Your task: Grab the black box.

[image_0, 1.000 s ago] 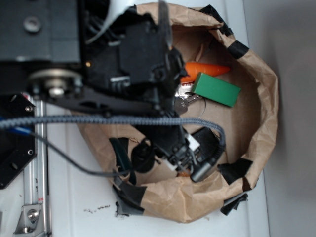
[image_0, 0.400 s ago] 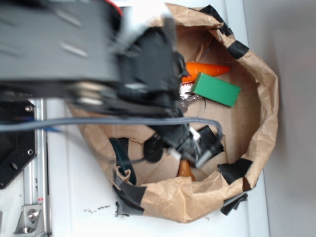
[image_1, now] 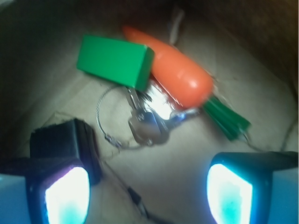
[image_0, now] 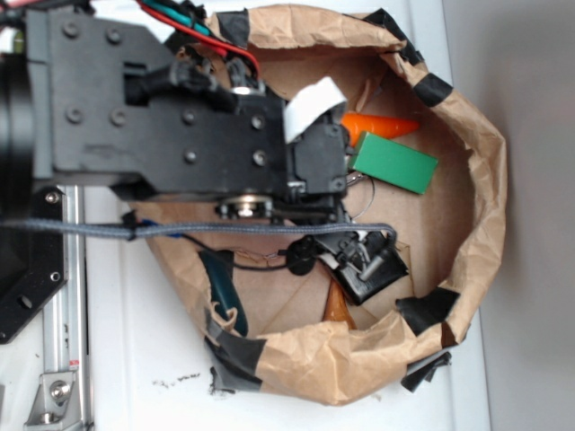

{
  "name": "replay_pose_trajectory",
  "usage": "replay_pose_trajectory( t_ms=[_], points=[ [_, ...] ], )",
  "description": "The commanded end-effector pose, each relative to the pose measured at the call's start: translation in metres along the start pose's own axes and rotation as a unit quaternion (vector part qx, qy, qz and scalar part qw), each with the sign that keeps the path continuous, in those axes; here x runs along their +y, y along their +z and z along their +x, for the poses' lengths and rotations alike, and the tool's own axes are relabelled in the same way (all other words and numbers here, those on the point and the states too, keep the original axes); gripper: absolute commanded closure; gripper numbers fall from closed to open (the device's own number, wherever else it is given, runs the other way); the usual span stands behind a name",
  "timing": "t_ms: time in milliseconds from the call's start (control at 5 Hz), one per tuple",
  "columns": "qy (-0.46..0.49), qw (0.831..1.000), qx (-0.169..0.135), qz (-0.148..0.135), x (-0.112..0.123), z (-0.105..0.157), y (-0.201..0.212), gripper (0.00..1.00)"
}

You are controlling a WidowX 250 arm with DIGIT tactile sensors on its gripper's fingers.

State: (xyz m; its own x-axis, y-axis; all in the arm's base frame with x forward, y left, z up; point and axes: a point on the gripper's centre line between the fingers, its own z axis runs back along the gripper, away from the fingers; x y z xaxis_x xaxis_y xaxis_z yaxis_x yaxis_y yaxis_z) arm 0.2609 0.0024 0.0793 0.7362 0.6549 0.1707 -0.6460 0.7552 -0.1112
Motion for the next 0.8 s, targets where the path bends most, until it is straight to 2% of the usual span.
replay_pose_trajectory(
  t_ms=[0,200,400,600],
  points=[
    [-0.022,0.998,-0.003,-0.056,-0.034,0.028,0.011,0.0],
    [-0.039,0.999,0.008,-0.021,-0.056,0.017,-0.016,0.0],
    [-0.073,0.997,0.028,0.008,-0.064,-0.001,-0.047,0.0],
    [-0.11,0.992,0.058,-0.008,-0.074,-0.026,-0.062,0.0]
  ],
)
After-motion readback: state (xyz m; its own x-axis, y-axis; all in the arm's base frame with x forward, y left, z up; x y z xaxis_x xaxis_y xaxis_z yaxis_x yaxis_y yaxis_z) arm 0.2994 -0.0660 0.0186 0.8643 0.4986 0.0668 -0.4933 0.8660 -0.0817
